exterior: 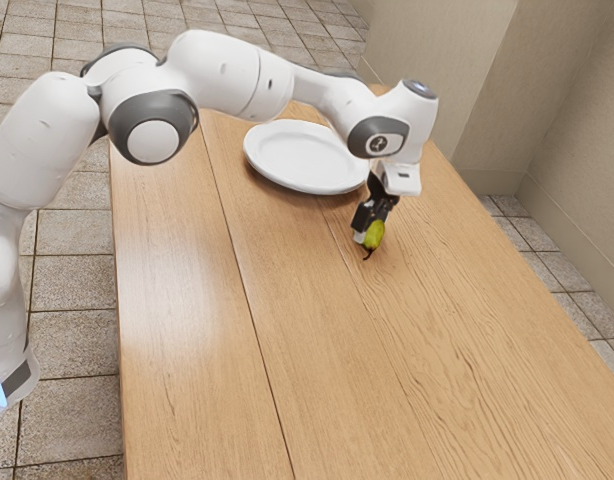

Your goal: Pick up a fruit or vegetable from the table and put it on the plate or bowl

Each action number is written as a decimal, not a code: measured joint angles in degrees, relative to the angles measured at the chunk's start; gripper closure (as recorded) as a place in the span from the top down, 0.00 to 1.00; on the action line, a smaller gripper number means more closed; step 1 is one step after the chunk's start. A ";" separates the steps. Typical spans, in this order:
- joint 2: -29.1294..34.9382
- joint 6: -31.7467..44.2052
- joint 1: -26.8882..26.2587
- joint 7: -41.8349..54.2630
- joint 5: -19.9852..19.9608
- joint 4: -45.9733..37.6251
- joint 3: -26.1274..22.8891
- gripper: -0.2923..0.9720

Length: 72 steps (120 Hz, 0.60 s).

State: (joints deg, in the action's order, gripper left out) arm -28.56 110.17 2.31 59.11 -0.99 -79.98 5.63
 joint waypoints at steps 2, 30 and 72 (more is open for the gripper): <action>-0.01 0.06 0.00 0.11 -0.04 -0.10 0.00 0.77; -0.46 0.53 0.06 1.28 -1.04 -0.46 0.08 0.63; 0.03 1.26 0.06 2.10 -0.90 -0.38 0.21 0.46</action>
State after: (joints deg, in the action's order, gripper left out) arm -28.53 111.42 2.37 61.20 -1.89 -80.36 5.84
